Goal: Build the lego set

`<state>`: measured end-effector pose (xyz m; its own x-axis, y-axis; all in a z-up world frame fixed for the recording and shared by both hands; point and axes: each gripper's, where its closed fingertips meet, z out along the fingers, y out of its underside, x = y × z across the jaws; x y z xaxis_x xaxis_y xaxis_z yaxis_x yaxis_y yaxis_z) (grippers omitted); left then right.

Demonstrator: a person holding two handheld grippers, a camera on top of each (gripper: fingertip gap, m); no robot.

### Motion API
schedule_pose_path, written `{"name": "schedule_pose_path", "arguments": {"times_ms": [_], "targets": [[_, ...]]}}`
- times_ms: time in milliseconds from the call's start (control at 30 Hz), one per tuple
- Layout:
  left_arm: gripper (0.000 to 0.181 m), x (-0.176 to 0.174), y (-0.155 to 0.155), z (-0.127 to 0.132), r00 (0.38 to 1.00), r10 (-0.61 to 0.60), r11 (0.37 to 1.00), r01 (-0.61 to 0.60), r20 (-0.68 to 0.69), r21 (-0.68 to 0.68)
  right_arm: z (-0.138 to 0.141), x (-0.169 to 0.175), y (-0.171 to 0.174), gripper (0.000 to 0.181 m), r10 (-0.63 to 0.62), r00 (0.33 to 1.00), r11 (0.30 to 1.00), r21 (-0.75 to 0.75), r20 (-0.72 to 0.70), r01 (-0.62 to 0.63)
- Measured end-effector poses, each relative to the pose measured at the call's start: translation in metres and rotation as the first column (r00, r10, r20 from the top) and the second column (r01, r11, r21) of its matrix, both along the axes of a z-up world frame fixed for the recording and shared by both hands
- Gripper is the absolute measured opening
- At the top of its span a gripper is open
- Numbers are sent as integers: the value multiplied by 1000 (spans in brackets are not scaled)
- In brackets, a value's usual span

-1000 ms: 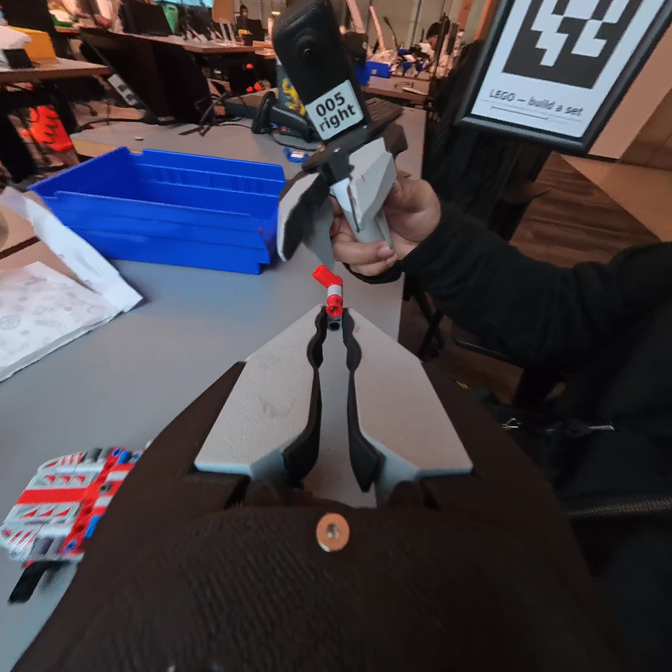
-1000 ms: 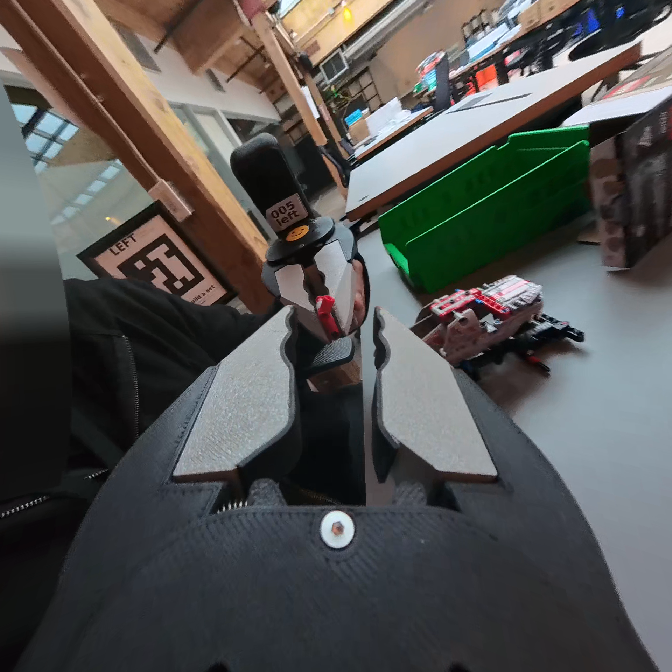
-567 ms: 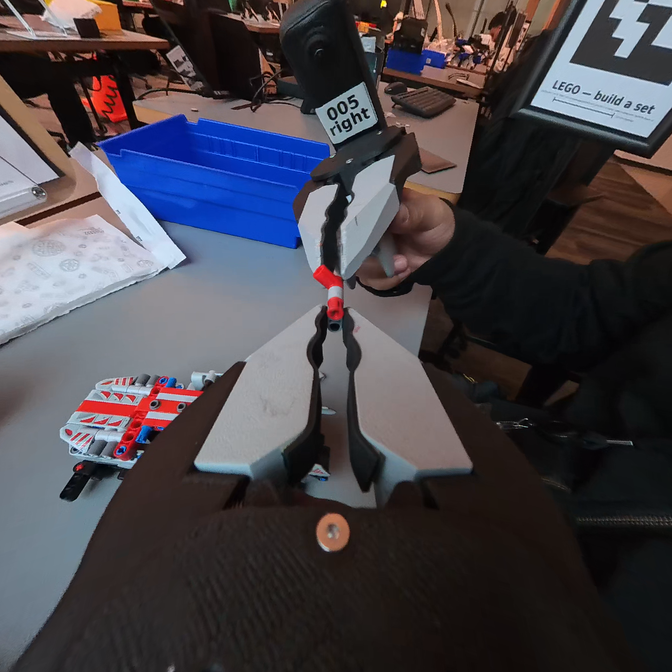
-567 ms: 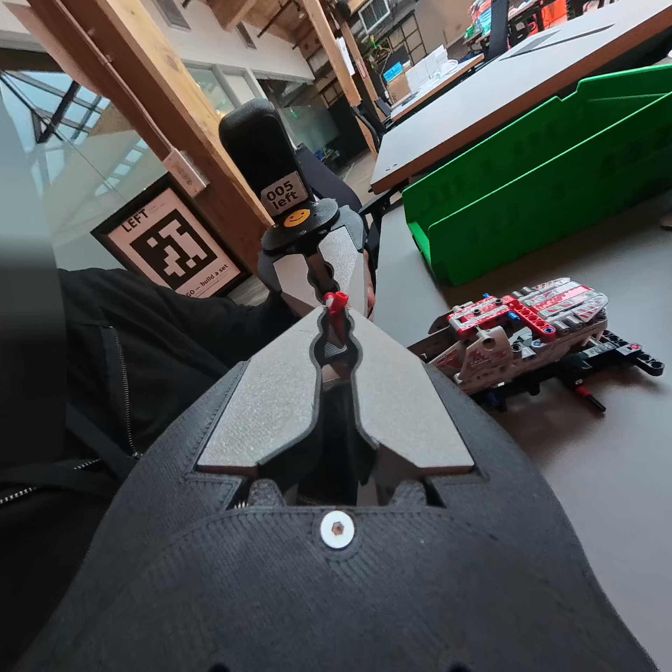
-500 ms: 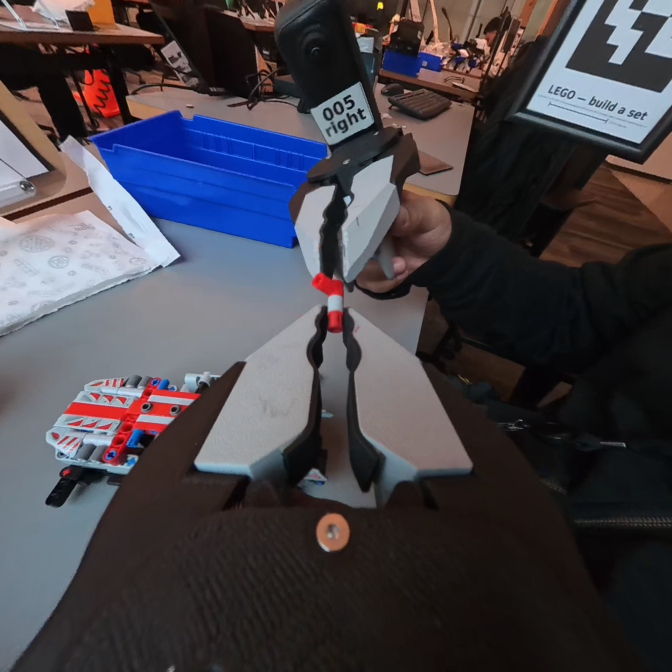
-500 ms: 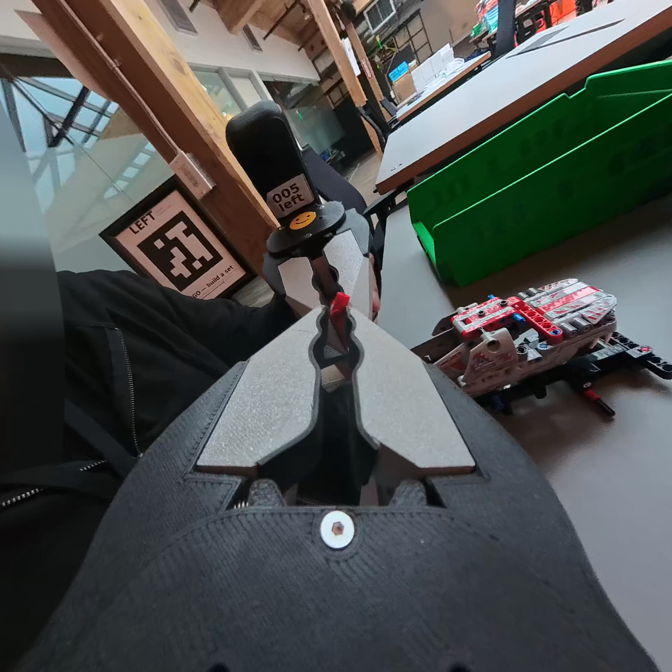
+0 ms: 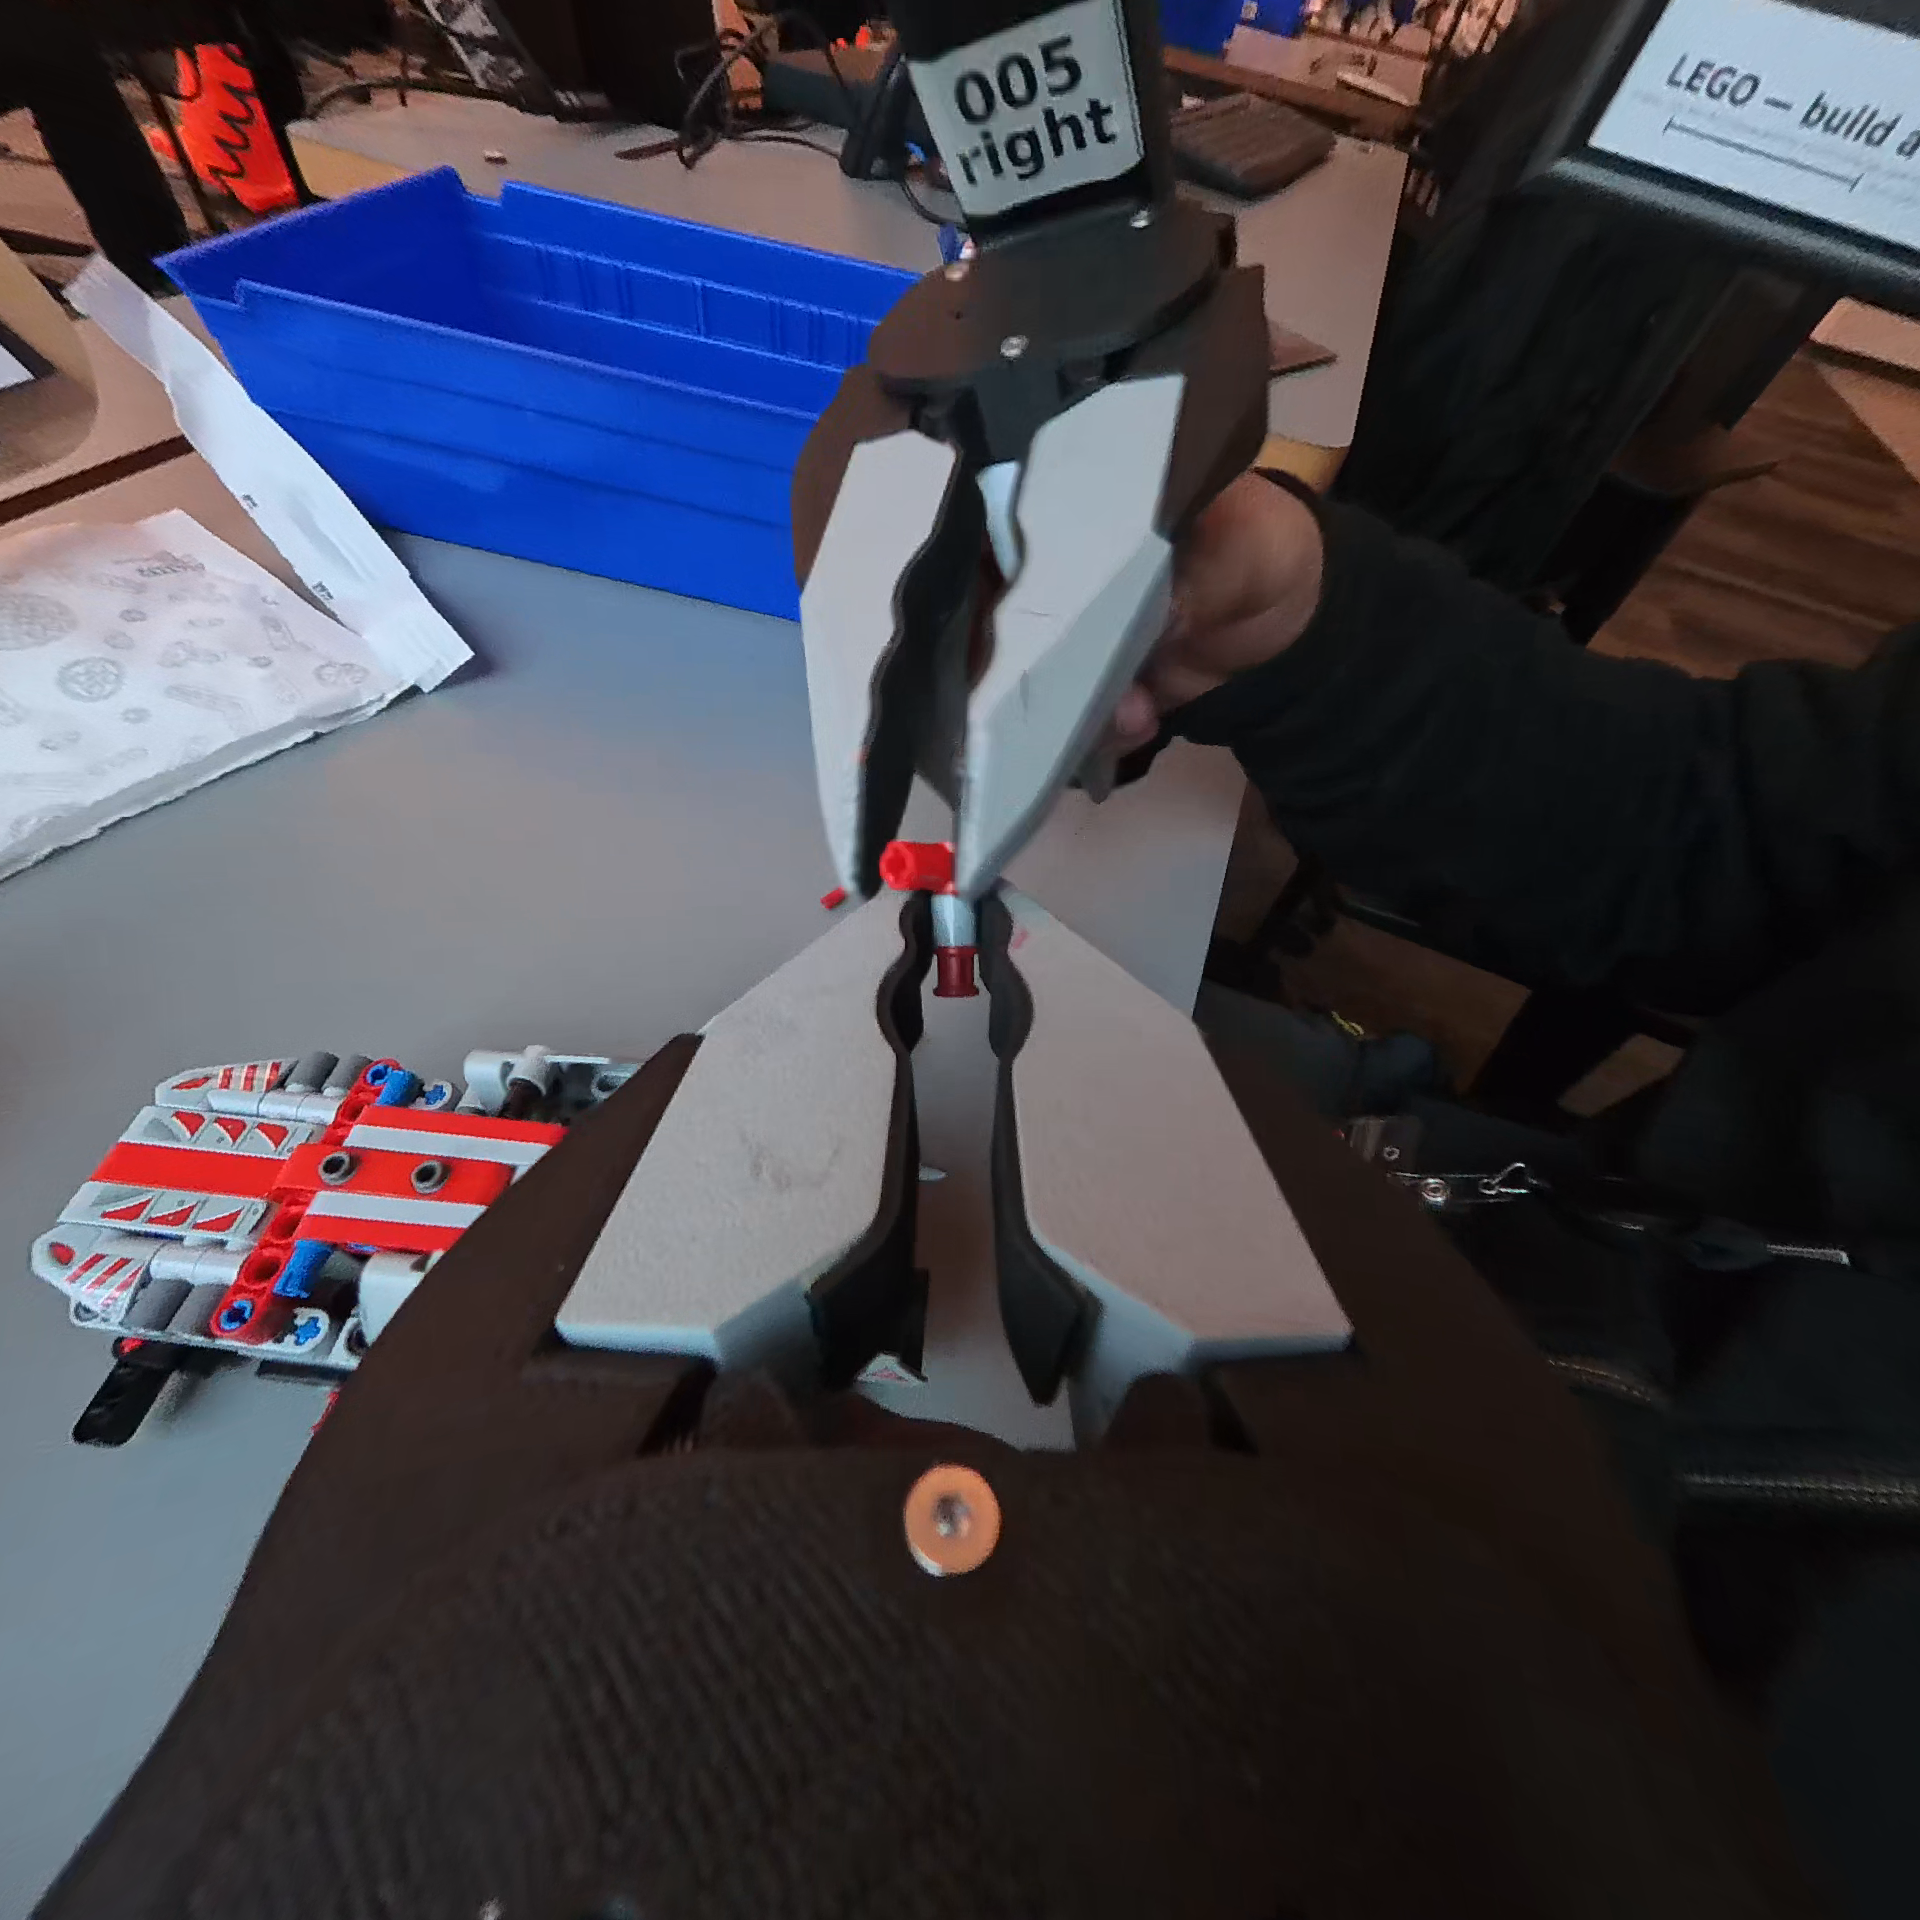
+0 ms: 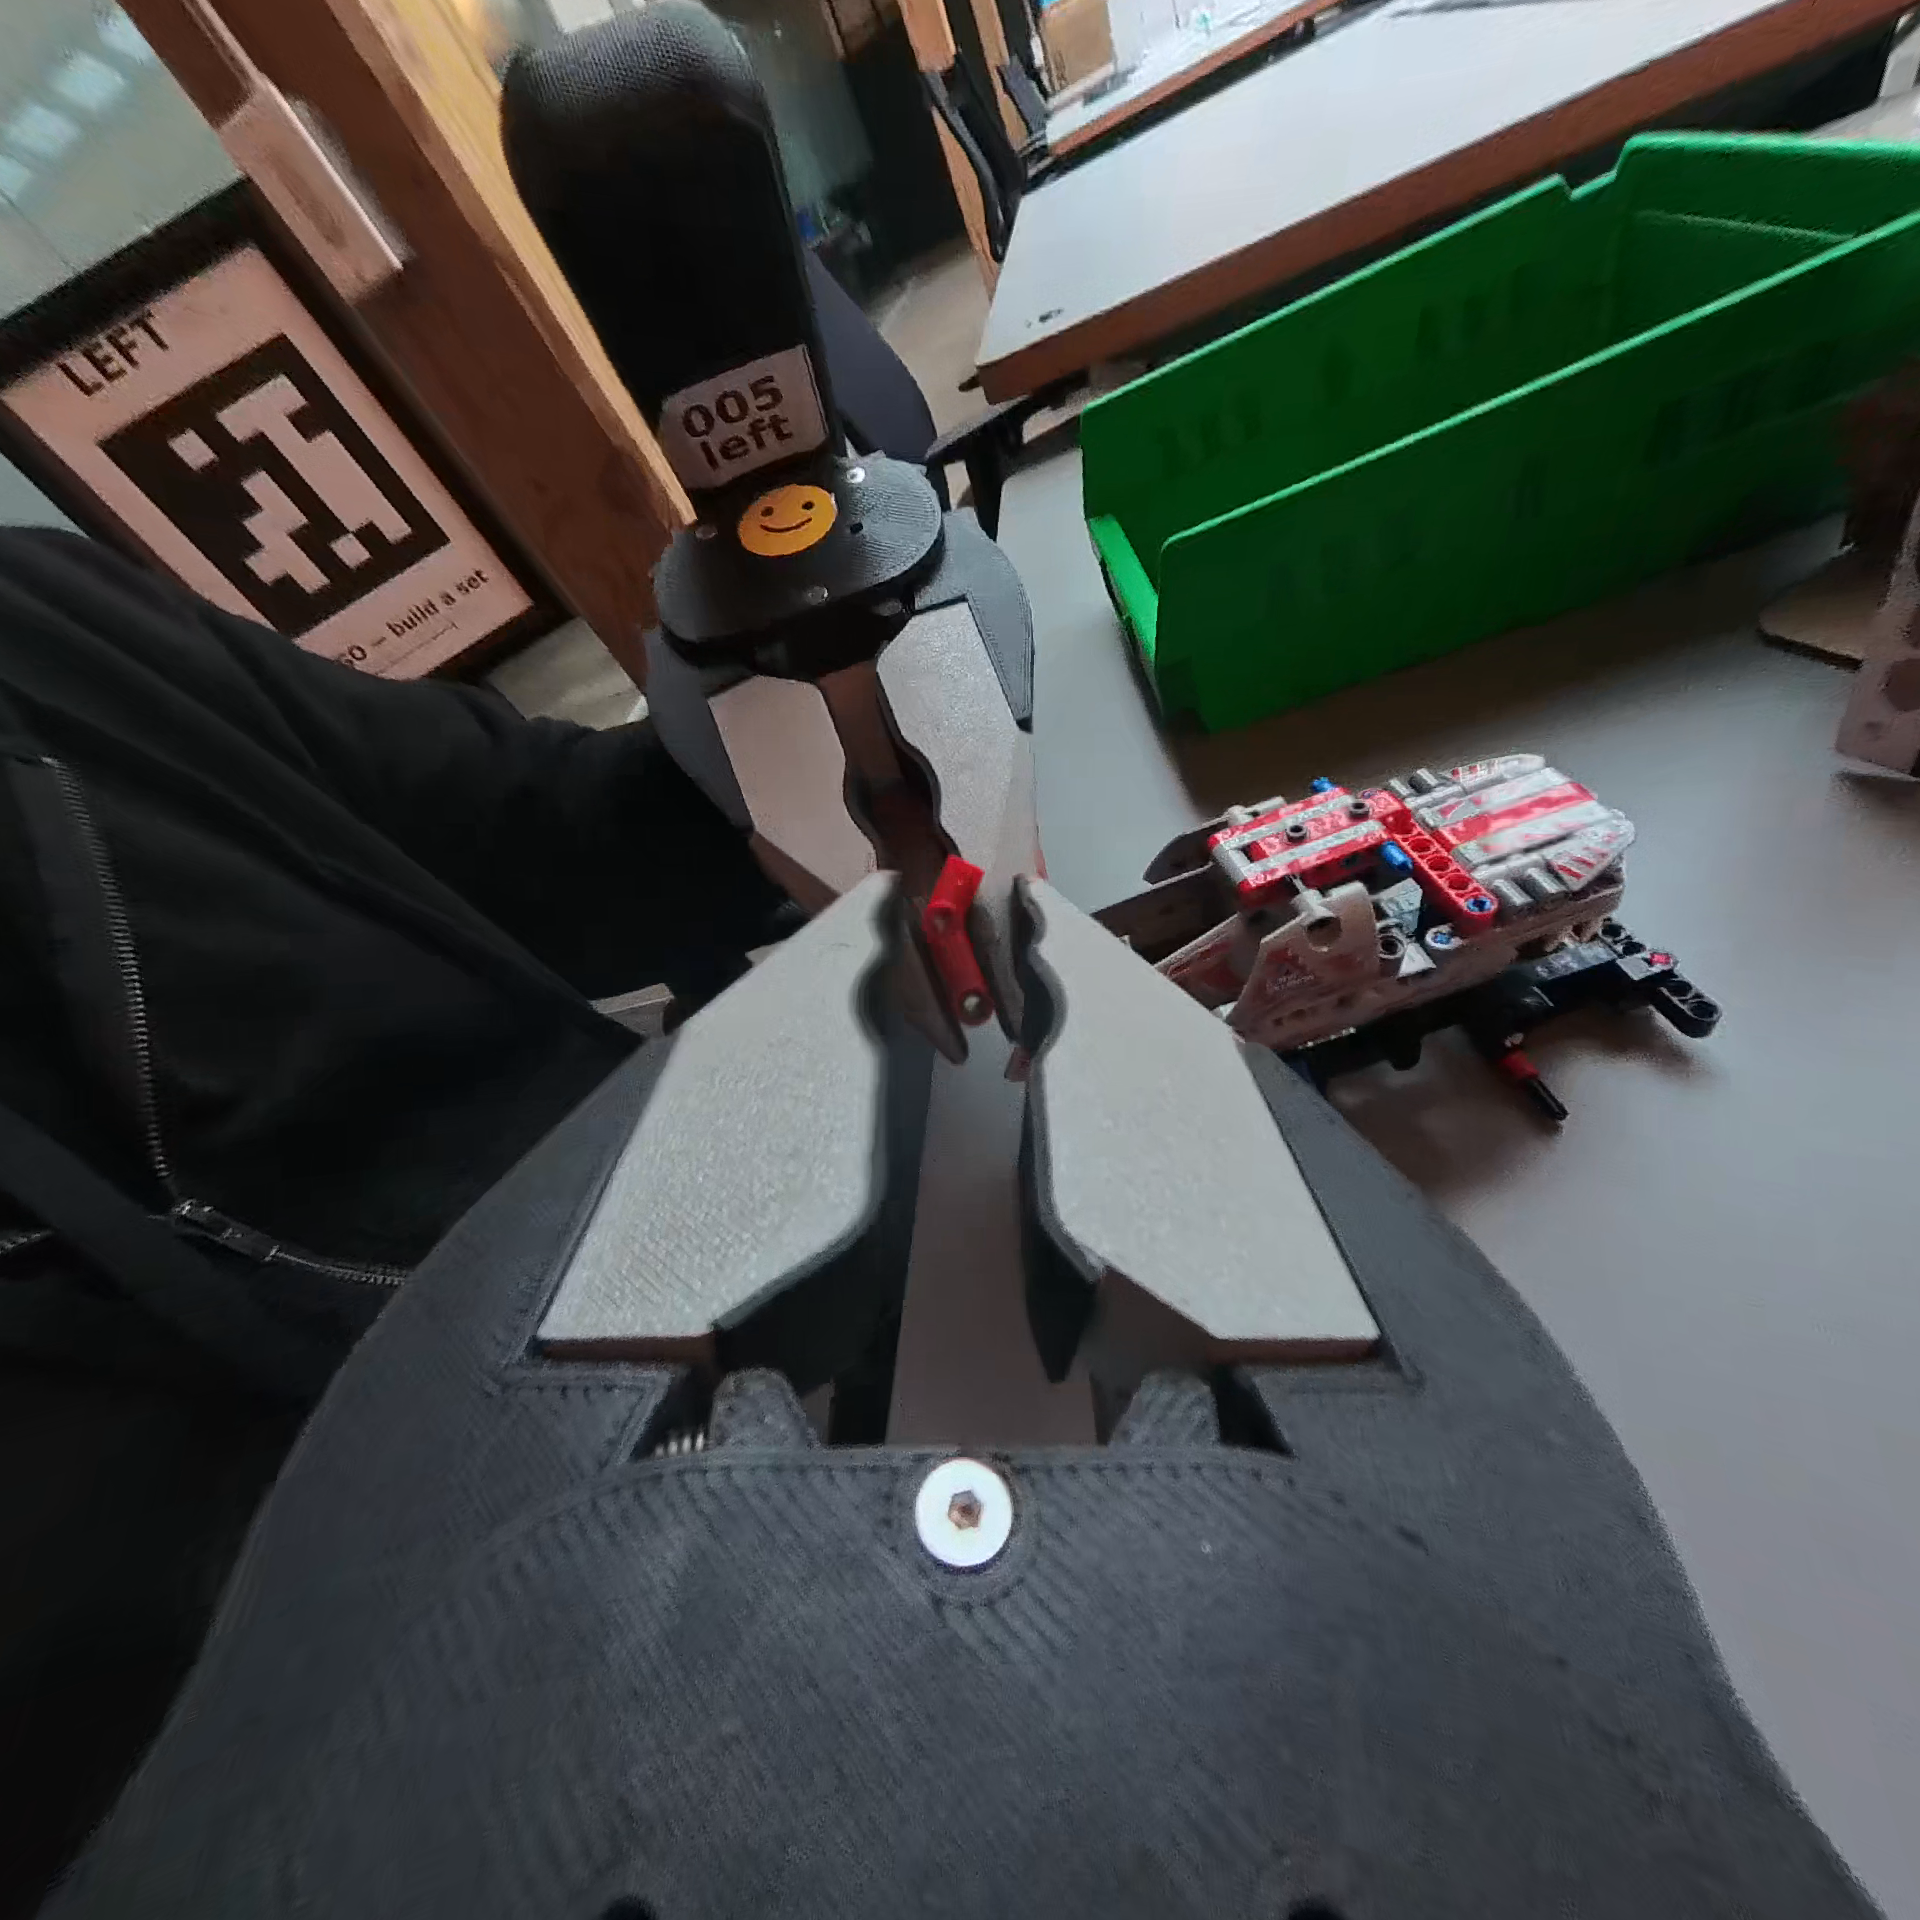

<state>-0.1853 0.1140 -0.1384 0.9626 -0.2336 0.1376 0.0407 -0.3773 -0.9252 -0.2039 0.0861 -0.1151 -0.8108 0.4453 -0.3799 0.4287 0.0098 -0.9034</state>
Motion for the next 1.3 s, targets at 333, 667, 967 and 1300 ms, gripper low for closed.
{"name": "schedule_pose_path", "arguments": {"times_ms": [333,667,967,1300], "targets": [[20,-10,-4,10,999,41,998,-41,0,42,10,-4,17,3,-71,997,997,-6,-5,71],[7,-15,-6,27,996,85,988,-79,-41,133,18,-1,23,3,-13,998,983,-181,55,23],[8,-13,-10,46,996,51,974,-67,77,215,29,1,22,3,61,994,931,-364,87,-26],[7,-10,-10,53,995,24,958,-51,99,283,30,2,17,4,171,973,830,-555,157,-56]]}}
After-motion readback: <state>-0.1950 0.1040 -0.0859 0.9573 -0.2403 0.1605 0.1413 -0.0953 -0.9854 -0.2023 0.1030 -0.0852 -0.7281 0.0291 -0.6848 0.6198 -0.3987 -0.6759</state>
